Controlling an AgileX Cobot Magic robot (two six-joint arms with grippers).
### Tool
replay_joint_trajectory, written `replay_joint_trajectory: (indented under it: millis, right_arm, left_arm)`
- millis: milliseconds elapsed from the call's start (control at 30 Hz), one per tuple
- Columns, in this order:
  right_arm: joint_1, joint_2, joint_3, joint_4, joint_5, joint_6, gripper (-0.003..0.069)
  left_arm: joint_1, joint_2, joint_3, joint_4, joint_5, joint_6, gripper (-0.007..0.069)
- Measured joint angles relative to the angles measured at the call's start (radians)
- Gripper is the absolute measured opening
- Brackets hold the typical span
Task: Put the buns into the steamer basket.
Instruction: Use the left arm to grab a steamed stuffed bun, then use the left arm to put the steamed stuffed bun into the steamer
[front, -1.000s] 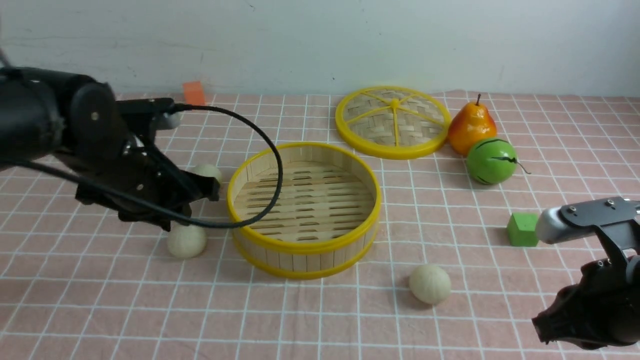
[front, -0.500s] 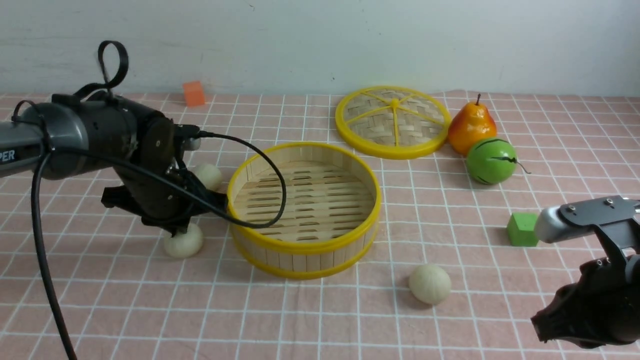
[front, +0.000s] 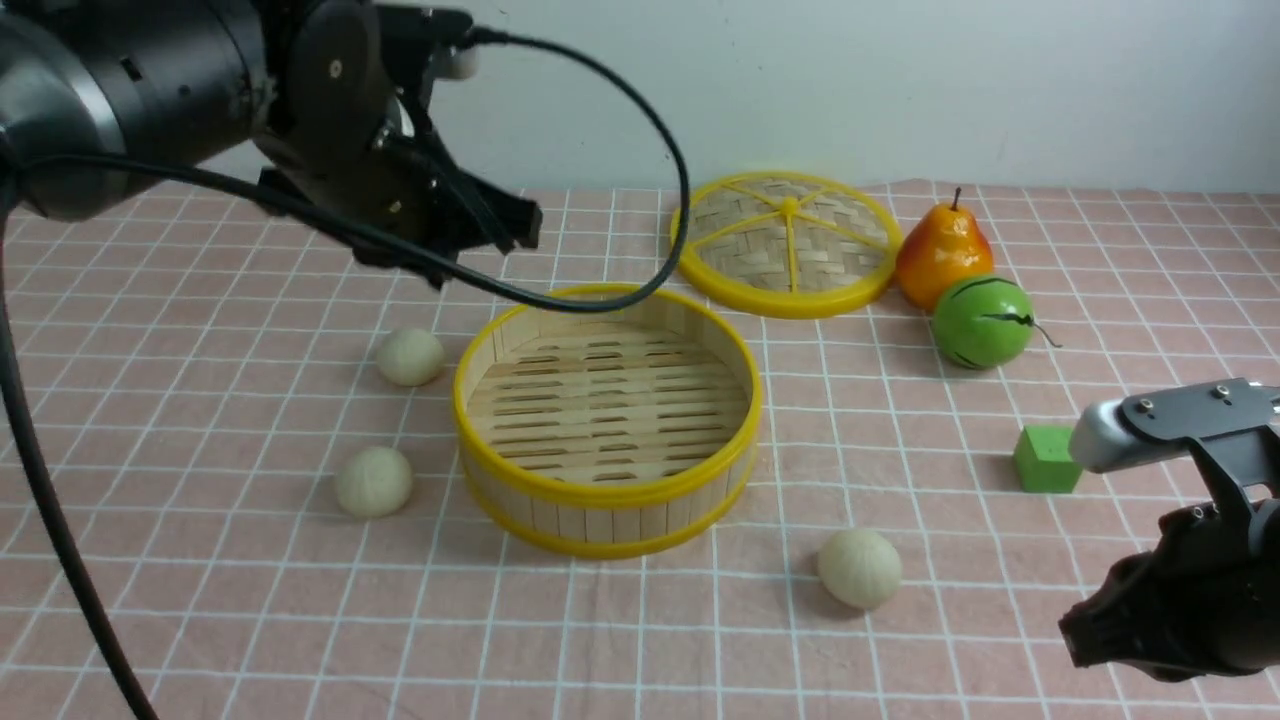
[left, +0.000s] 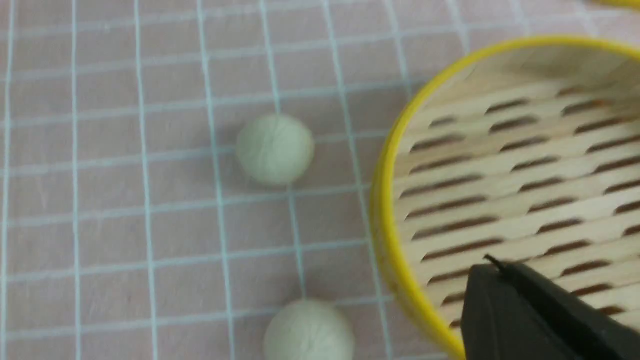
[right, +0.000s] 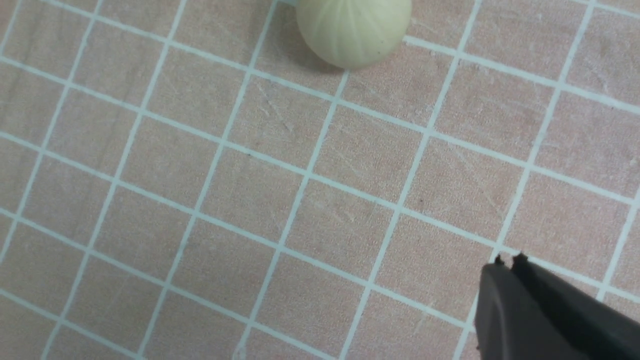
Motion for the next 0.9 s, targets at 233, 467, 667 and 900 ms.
replay_joint_trajectory:
  millis: [233, 467, 667, 900]
  right_arm:
    - [0.002, 0.000, 0.000, 0.026, 0.001, 0.000, 0.0025]
    - [0.003, 0.000, 0.000, 0.068, 0.001, 0.000, 0.0031]
    - [0.003, 0.000, 0.000, 0.073, 0.000, 0.000, 0.0039]
    - [0.003, 0.000, 0.000, 0.073, -0.004, -0.007, 0.0045]
  left_arm:
    - [0.108, 0.061, 0.092, -0.060, 0.011, -0.024, 0.0153]
    - [0.141, 0.164, 0.097, -0.086, -0.005, -0.004, 0.0317]
    - [0.130, 0.202, 0.098, -0.093, -0.034, 0.023, 0.0101]
    - [0.057, 0.007, 0.099, -0.111, -0.123, 0.044, -0.0013]
